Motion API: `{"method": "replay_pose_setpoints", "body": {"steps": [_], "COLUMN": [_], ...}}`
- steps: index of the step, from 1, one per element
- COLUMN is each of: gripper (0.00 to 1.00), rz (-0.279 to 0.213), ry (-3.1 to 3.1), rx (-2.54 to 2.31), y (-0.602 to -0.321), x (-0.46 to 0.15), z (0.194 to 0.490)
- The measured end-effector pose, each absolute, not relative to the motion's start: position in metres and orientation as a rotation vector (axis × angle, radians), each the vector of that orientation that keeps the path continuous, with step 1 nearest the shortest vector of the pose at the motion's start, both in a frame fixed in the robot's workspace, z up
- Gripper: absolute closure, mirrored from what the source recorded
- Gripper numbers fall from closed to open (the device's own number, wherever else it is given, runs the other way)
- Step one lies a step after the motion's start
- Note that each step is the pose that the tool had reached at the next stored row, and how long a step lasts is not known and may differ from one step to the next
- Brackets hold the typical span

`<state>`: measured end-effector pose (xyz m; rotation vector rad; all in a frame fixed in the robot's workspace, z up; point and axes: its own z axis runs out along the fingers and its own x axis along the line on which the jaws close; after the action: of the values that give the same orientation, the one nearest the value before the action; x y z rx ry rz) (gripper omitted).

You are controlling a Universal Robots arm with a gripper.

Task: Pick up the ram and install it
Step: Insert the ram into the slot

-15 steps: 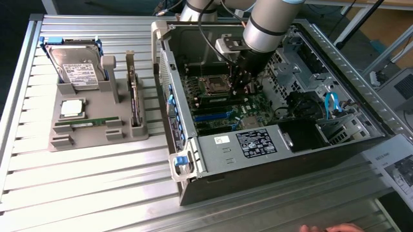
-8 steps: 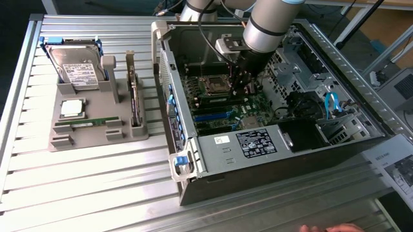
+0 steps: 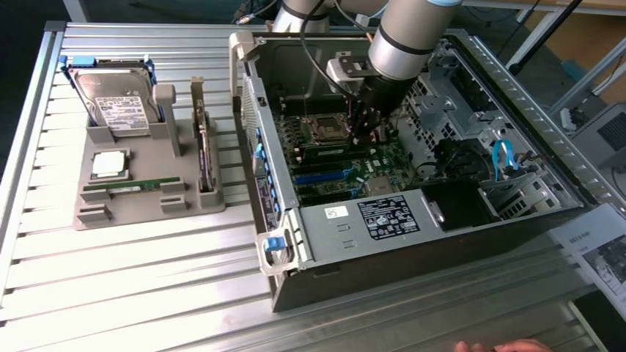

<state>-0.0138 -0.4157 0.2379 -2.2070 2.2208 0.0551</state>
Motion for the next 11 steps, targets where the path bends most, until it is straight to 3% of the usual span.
{"method": "replay_pose_setpoints", "body": {"steps": [11], "gripper": [0.88], "rz": [0.055], "ry": [2.226], "rx": [-2.201], "y": [-0.4157], "x": [-0.0138], "z": [0.2379]}}
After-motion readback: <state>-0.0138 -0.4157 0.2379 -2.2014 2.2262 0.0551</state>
